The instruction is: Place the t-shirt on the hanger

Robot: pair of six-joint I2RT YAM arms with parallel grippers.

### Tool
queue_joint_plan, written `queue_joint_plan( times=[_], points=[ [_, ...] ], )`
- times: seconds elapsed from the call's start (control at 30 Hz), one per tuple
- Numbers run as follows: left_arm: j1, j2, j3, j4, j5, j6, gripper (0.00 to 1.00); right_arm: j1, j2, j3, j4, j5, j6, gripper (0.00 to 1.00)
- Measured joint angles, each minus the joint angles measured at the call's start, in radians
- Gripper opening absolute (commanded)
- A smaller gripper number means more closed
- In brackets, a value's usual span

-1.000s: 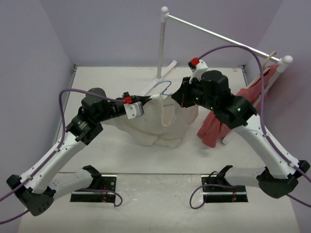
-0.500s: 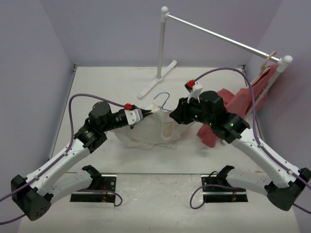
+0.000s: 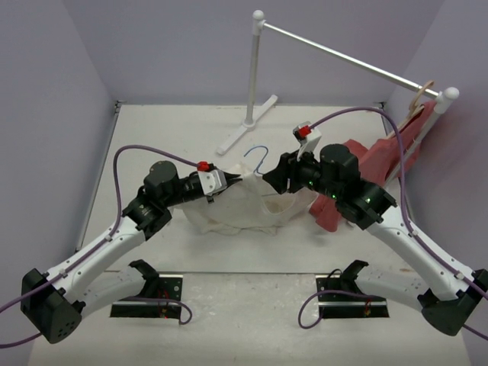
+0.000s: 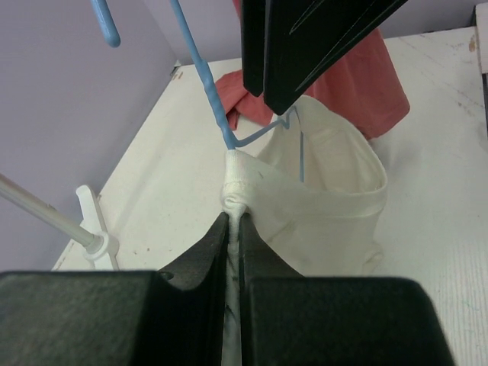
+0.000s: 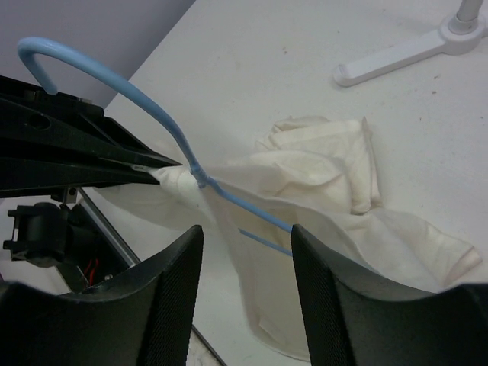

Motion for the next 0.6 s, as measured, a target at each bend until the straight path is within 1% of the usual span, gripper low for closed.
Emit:
queue_joint_plan(
  times=[0.1,0.23,0.43,0.47,0.5,0.53,0.57,0.6],
  points=[
    [0.0,0.013,0.0,0.004,0.003,-0.005,0.0,0.001,0.009,0.006,0.004,0.0,-0.004,0.56],
    [0.0,0.025,0.0,0.008,0.011,-0.006,0.0,0.002,0.029,0.055,0.006,0.009,-0.005,0.57],
    [0.0,0.042,0.0,0.007,0.028,-0.008,0.0,0.008,0.08,0.126,0.04,0.024,-0.002,0.55],
    [0.0,0.044,0.0,0.007,0.03,-0.008,0.0,0.012,0.089,0.13,0.045,0.025,-0.001,0.53],
    [0.0,0.045,0.0,0.007,0.033,-0.009,0.0,0.017,0.098,0.134,0.049,0.027,0.001,0.46],
    [0.0,0.046,0.0,0.007,0.036,-0.009,0.0,0.021,0.107,0.137,0.052,0.028,0.003,0.35],
    [0.0,0.047,0.0,0.007,0.039,-0.009,0.0,0.024,0.116,0.139,0.056,0.029,0.007,0.2],
    [0.0,0.047,0.0,0.007,0.042,-0.009,0.0,0.027,0.125,0.142,0.058,0.032,0.011,0.1]
  ],
)
